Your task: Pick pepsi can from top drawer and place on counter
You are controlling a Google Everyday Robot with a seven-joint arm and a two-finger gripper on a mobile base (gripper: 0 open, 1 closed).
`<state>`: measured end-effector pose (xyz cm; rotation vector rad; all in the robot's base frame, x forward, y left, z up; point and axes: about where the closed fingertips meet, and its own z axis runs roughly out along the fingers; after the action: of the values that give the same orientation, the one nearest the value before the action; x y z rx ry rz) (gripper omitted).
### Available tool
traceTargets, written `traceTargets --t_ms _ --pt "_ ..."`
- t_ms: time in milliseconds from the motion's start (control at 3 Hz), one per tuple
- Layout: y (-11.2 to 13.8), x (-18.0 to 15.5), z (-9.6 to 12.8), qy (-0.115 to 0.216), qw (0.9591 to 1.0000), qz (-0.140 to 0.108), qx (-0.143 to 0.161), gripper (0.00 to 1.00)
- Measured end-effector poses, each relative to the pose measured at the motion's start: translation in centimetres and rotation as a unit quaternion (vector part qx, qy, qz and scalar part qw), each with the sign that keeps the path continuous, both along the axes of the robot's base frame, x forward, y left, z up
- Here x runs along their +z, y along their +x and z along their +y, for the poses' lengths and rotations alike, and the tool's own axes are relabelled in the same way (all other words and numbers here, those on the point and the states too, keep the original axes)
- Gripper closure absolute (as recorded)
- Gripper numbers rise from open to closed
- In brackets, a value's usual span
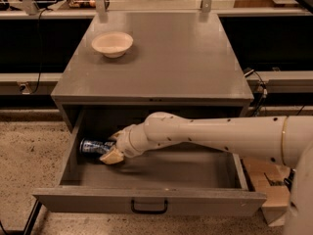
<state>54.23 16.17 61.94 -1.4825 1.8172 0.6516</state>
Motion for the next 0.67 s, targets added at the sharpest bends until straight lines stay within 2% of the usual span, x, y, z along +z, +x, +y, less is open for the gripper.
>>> traceTargets --t_ms 333,667 --pt "-2.2 3.6 -1.1 0.029 0.9987 -0.030 0.031 1.00" --pt "-4.6 9.7 -4.6 0.016 0.9956 -0.074 0.056 1.00"
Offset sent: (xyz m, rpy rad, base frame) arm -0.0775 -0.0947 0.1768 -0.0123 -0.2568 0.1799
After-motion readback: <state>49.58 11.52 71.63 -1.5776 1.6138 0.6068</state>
